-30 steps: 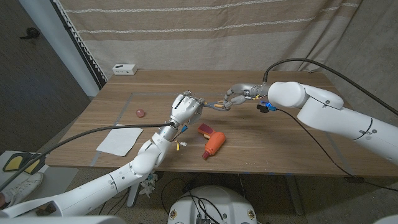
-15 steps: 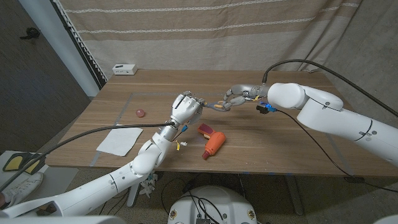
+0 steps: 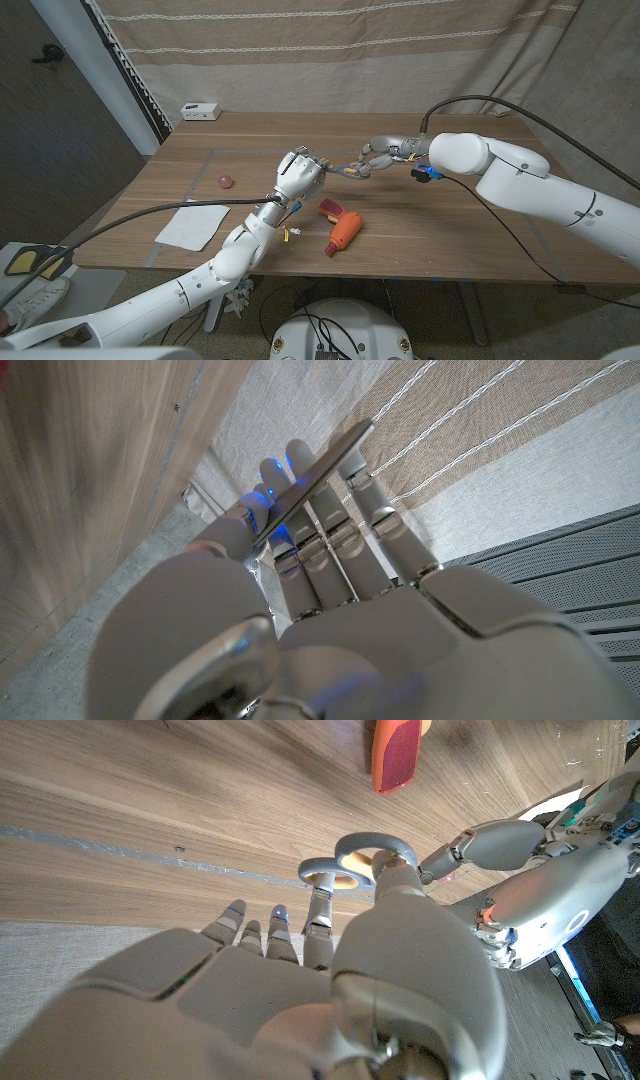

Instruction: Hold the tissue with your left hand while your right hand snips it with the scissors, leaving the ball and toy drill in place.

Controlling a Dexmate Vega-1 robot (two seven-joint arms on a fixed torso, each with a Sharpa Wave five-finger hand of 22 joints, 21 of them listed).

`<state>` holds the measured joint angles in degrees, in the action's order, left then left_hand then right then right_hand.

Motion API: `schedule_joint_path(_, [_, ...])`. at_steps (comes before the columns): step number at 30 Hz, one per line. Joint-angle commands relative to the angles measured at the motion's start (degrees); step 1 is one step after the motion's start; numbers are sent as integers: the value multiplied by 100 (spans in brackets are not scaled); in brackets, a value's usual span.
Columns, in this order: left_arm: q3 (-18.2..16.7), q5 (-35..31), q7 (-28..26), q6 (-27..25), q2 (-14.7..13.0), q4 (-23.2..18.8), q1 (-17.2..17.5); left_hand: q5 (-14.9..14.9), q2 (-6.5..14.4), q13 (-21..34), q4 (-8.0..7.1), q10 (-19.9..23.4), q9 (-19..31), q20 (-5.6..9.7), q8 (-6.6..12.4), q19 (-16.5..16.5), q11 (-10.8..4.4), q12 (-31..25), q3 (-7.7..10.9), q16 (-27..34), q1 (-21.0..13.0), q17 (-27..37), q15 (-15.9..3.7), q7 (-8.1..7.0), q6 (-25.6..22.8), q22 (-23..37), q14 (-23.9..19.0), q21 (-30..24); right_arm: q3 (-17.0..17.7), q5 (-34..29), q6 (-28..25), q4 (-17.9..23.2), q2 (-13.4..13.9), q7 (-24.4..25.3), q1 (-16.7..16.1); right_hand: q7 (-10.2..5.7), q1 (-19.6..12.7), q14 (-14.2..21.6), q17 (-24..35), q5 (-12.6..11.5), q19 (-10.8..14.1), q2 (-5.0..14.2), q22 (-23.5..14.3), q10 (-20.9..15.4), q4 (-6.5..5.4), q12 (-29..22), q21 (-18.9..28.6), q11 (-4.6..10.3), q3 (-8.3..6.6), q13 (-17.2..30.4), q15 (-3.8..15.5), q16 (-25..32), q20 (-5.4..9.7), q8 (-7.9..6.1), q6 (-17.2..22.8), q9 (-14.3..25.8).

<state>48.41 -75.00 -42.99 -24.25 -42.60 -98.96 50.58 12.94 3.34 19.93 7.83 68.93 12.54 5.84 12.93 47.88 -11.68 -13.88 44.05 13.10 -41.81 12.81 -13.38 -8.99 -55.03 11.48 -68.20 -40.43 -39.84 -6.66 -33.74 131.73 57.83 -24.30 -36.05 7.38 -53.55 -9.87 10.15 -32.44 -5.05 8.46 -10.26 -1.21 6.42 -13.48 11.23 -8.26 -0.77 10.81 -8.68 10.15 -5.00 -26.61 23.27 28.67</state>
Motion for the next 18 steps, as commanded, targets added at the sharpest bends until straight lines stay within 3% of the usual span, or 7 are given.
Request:
schedule_joint_path(1, [5,39,-89,17,1,16,9,-11,67,20,30,72,0,459,-11,-24,-13,-27,25,-16,-18,10,-19,-18,-35,1,-58,-33,-116,-248,-98,54,5,-105,65,-19,-65,-361,15,-30,-85,-11,-11,2,16,11,-14,60,47,6,59,-8,0,4,153,-8])
schedule_joint_path(18, [8,46,-163,26,-9,1,35,-15,50,13,48,91,-16,455,-16,-13,-9,-24,31,-16,-31,5,-18,-16,-46,0,-68,-56,-289,-744,-109,167,21,-486,193,-36,-144,-425,10,-68,-162,-86,-7,18,67,19,-23,101,96,6,108,1,68,85,176,-110])
